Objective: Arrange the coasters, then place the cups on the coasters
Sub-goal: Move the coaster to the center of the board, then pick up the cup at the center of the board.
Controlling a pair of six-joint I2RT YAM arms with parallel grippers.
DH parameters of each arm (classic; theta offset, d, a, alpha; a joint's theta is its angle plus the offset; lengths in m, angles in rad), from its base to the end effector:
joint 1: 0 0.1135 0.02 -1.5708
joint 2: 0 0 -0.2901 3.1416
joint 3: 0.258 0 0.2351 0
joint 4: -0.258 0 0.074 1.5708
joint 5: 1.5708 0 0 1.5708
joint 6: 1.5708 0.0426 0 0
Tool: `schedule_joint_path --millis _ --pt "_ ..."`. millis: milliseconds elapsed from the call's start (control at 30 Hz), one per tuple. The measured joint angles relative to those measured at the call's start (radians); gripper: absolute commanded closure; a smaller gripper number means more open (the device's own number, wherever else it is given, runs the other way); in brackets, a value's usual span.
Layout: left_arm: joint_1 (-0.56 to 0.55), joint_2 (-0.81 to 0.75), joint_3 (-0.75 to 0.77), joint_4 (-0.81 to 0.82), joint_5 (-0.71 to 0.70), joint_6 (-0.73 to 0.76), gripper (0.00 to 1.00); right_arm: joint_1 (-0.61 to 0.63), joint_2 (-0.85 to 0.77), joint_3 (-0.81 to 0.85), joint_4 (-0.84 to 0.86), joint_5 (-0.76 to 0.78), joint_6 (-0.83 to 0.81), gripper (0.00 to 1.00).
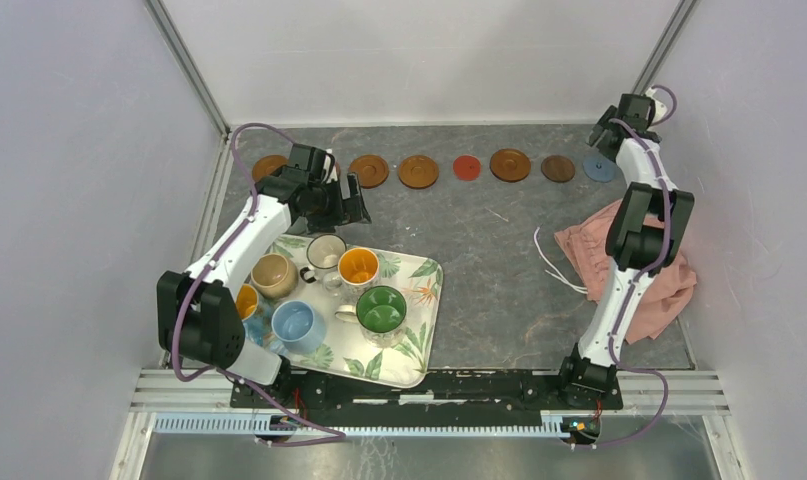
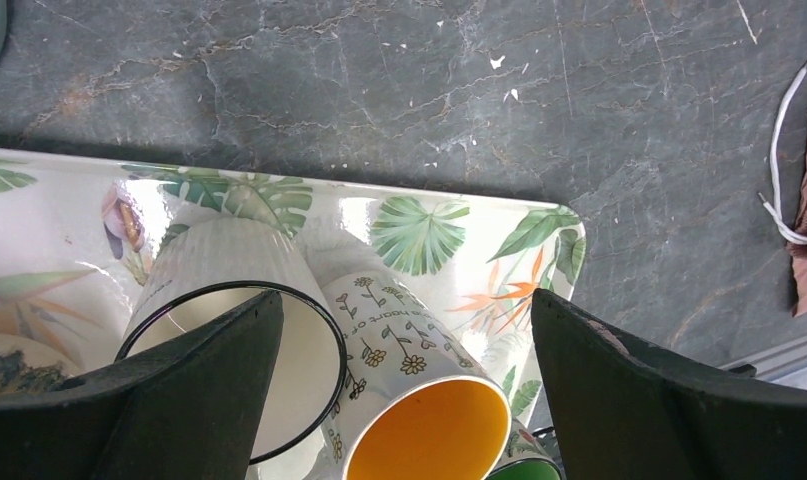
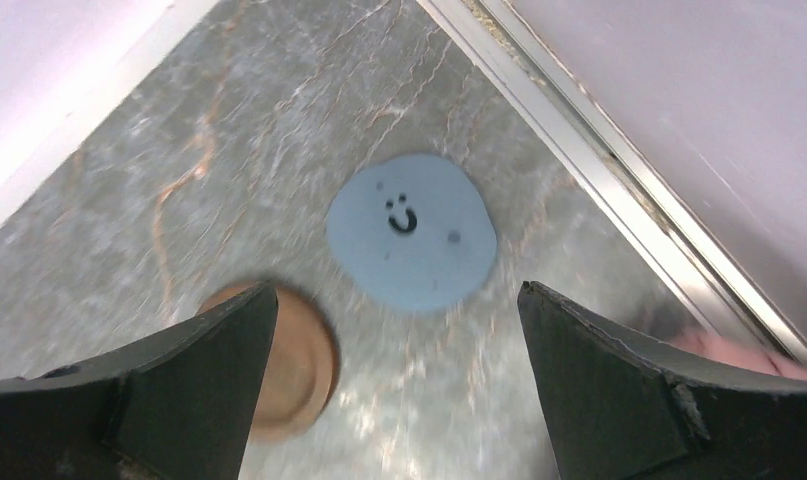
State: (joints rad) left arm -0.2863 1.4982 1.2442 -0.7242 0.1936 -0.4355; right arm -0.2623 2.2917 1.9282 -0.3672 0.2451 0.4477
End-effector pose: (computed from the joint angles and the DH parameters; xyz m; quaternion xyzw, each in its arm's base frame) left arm 0.2843 -0.0922 0.3077 -0.0428 0.9514 -0.1891 0.2393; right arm 0.5103 -0.1477 0.2297 0.3617 0.8324 -0.0737 0.4133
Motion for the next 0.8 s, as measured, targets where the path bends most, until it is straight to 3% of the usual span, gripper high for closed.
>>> schedule_joint_path --millis 233,500,800 --pt "0.000 -0.025 0.002 -0.003 -0.042 0.000 0.00 0.129 -0.379 -0.270 -0.013 0.025 0.020 0.02" --pt "0.003 -0.141 -0.006 0.016 -0.174 -0.002 0.00 0.463 -0.700 -0.657 0.021 -0.041 0.010 0.02" --pt "0.092 -0.158 -0.126 0.186 -0.343 -0.033 0.00 0.582 -1.035 -1.098 0.090 -0.160 -0.048 0.02"
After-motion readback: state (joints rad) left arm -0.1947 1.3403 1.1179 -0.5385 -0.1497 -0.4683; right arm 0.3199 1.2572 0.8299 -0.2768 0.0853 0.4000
